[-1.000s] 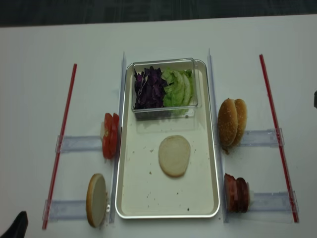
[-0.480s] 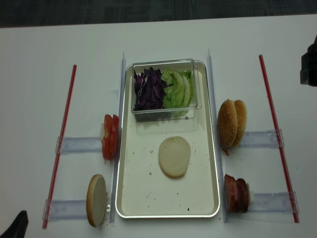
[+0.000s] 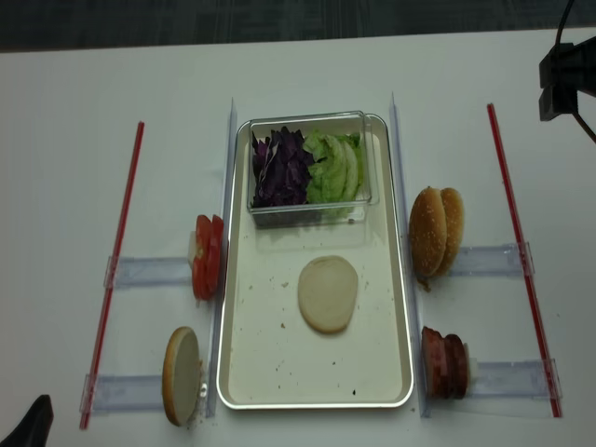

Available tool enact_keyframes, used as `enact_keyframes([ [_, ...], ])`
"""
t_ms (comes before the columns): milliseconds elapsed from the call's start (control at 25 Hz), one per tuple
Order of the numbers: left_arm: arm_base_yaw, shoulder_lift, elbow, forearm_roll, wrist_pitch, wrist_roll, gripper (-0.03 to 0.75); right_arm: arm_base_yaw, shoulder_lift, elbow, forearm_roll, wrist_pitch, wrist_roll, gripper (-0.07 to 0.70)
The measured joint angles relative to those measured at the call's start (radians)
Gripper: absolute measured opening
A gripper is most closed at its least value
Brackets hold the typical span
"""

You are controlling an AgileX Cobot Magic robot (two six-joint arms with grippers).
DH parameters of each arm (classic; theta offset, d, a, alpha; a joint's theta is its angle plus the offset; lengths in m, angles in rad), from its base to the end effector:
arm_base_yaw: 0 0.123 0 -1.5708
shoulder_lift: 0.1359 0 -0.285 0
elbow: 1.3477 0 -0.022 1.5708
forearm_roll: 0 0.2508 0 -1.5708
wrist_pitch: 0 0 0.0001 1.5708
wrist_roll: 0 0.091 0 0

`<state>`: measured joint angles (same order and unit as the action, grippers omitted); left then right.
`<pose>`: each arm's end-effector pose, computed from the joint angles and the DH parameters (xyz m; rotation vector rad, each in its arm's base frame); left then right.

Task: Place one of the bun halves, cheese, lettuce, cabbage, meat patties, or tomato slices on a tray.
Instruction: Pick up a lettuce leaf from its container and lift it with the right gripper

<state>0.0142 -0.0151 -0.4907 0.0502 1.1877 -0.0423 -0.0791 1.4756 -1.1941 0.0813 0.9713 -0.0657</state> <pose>-0.0120 0.0041 0.2648 -0.0676 2.1636 0.0450 0.2973 -0.0174 0.2975 0.0621 2.7308 0.0637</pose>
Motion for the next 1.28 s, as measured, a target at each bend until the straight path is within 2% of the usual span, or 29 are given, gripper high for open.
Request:
enact_keyframes([
  [320,0.0,0.0,0.0,0.0,0.0,0.0,0.671,0.0,0.116,-0.104,0.015,0.011,-0.029,0.675],
  [760,0.0,0.0,0.0,0.0,0.0,0.0,0.671,0.0,0.23,-0.184,0.036,0.015,-0.036,0.675],
  [1280,0.0,0.0,0.0,0.0,0.0,0.0,0.671,0.0,0.303,-0.217,0.046,0.015,-0.053,0.675],
])
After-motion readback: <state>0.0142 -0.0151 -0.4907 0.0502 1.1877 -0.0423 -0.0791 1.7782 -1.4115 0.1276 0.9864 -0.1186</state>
